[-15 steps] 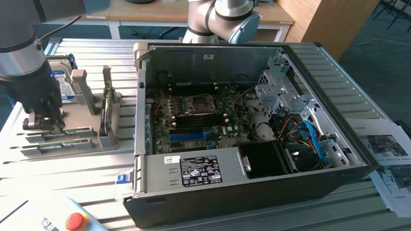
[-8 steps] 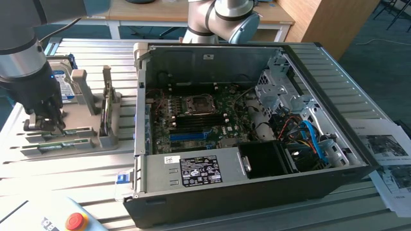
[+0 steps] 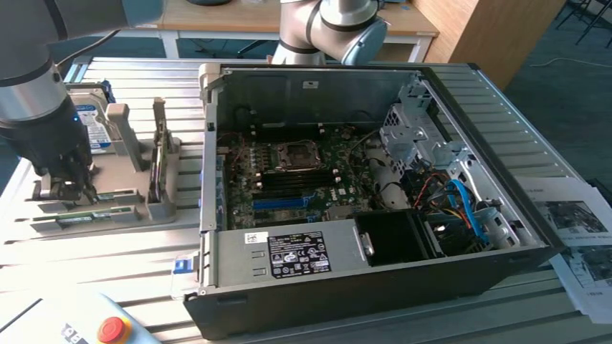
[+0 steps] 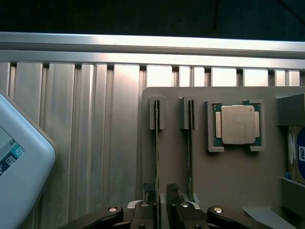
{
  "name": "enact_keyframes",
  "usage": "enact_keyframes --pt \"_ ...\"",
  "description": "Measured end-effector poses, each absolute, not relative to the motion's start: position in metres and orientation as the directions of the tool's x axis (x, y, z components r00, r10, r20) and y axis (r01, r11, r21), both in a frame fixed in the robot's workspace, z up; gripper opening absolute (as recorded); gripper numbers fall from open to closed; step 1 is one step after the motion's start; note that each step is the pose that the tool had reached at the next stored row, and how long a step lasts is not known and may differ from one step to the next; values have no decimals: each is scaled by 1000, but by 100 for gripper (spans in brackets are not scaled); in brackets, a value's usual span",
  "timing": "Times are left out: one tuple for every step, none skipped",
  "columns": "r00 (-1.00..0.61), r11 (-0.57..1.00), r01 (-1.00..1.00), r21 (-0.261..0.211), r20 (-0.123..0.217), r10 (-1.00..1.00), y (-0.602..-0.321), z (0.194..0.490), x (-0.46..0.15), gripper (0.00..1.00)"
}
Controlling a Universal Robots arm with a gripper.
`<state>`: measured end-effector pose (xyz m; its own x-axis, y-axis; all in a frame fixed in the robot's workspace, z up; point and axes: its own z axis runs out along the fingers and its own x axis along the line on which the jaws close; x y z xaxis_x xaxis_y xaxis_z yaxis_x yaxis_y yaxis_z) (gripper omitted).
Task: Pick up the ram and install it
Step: 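Pick up the ram and move it above insertion slot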
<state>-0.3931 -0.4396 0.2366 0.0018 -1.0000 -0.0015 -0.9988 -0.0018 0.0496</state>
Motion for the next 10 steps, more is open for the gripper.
enact_keyframes --pt "2 -2 -999 50 -2 -1000 -440 237 -393 24" --pt "2 -2 -999 50 -2 -1000 -440 237 -393 24" --pt "2 -2 -999 50 -2 -1000 -440 236 -393 24" --pt "2 -2 -999 49 -2 -1000 -440 236 -393 24" --pt "2 -2 -999 49 -2 -1000 -440 234 -393 24" --pt "2 -2 -999 49 -2 -1000 -440 233 -393 24" --pt "2 -2 -999 49 -1 -1000 -440 231 -393 24" --pt "2 -2 -999 49 -2 -1000 -440 229 -393 24" --pt "2 -2 -999 49 -1 -1000 -440 228 -393 24" --pt "2 -2 -999 49 -2 -1000 -440 227 -393 24"
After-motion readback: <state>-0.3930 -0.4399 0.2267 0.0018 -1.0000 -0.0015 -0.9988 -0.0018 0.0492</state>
